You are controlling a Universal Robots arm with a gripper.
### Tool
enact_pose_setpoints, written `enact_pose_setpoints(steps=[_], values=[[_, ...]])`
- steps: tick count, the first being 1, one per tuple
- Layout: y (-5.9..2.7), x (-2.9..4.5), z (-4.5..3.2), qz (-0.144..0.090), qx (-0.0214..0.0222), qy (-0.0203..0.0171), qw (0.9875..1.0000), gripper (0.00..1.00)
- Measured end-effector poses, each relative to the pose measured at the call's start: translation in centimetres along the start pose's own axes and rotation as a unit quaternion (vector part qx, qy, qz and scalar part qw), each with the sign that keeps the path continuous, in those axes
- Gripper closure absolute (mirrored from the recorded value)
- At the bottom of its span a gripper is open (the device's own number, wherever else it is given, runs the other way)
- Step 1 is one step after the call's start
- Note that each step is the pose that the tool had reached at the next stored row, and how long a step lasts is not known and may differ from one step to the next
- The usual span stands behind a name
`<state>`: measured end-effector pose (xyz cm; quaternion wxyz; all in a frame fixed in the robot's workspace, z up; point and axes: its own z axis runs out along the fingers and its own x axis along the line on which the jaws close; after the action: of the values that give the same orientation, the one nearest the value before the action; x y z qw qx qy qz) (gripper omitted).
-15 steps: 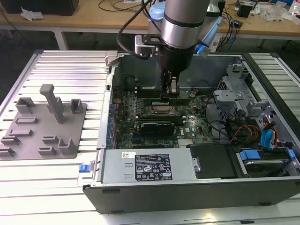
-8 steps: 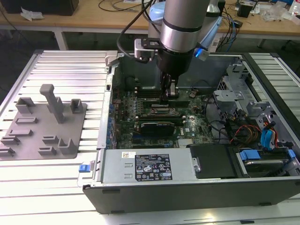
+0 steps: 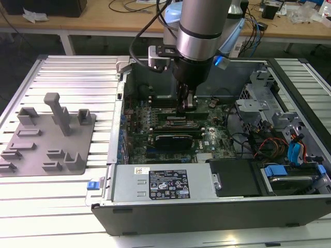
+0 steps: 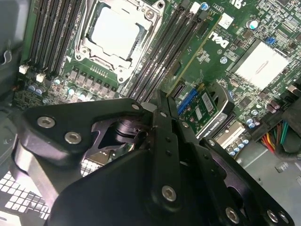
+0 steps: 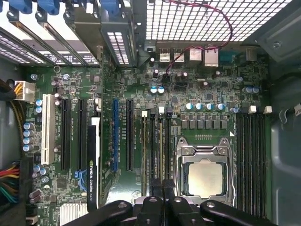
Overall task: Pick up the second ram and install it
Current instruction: 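Insert the second ram into the second slot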
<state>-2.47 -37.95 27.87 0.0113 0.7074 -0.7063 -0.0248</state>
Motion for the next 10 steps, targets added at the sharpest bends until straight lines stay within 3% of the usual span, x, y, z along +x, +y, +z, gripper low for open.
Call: enact_pose_setpoints(steps=[10], values=[[0.45, 0.03, 1.62, 0.000, 0.0004, 0.0000, 1.0000, 0.91]])
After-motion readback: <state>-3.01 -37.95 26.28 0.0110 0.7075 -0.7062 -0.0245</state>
